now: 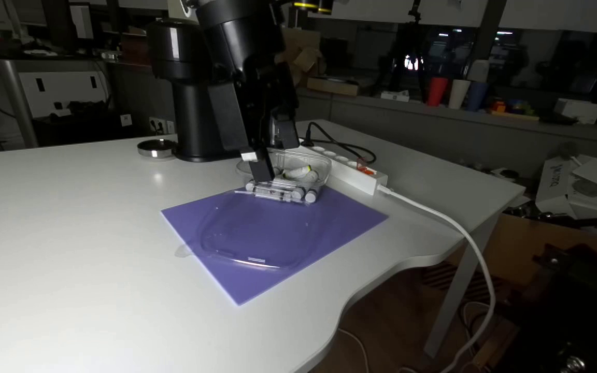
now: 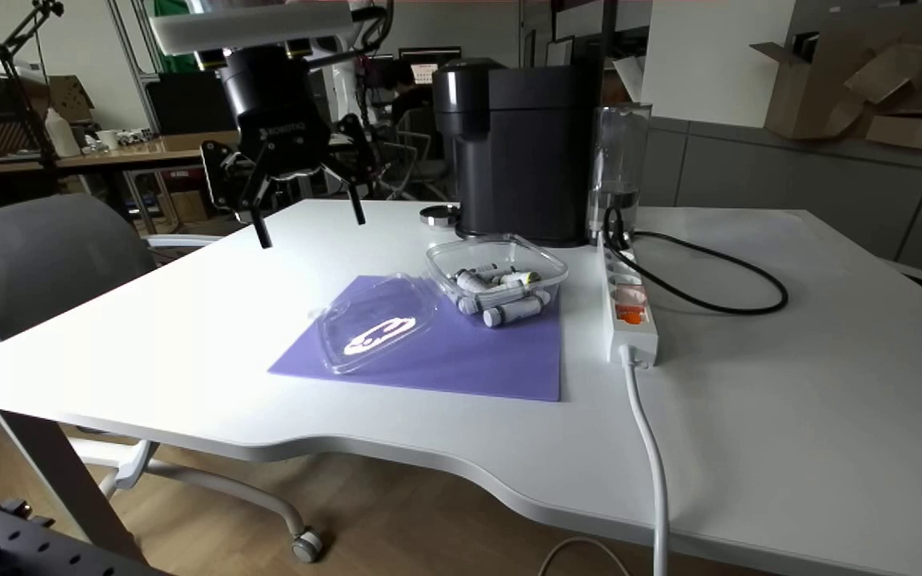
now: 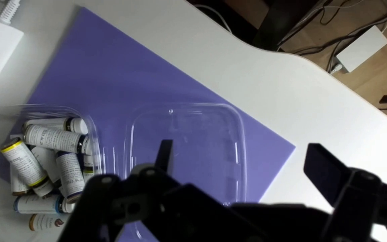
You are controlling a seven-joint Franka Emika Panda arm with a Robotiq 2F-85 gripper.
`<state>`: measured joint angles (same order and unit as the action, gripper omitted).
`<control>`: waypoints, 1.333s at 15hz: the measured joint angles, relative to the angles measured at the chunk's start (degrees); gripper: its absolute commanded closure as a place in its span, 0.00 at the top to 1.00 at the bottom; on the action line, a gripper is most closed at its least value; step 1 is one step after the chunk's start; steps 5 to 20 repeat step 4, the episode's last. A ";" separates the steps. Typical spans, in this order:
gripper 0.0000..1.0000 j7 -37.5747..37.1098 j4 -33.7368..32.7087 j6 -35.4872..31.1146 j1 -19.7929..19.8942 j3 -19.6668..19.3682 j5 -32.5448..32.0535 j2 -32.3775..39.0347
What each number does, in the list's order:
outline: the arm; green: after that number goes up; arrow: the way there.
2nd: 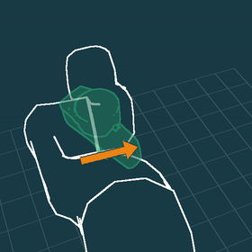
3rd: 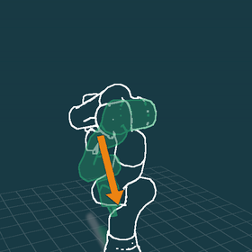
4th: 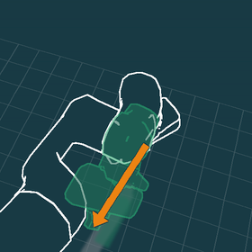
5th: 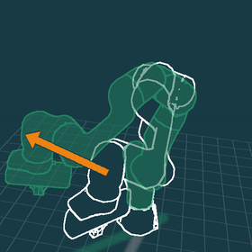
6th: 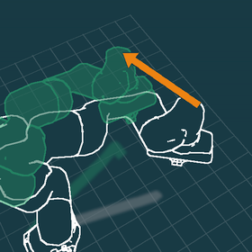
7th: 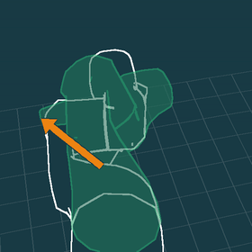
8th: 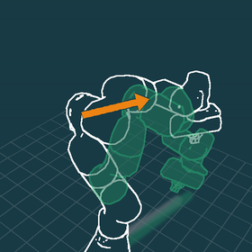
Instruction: Open the container
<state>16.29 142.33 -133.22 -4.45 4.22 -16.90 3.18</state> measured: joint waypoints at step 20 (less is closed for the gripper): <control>1.00 0.28 -0.13 -0.18 0.14 -0.07 0.24 0.25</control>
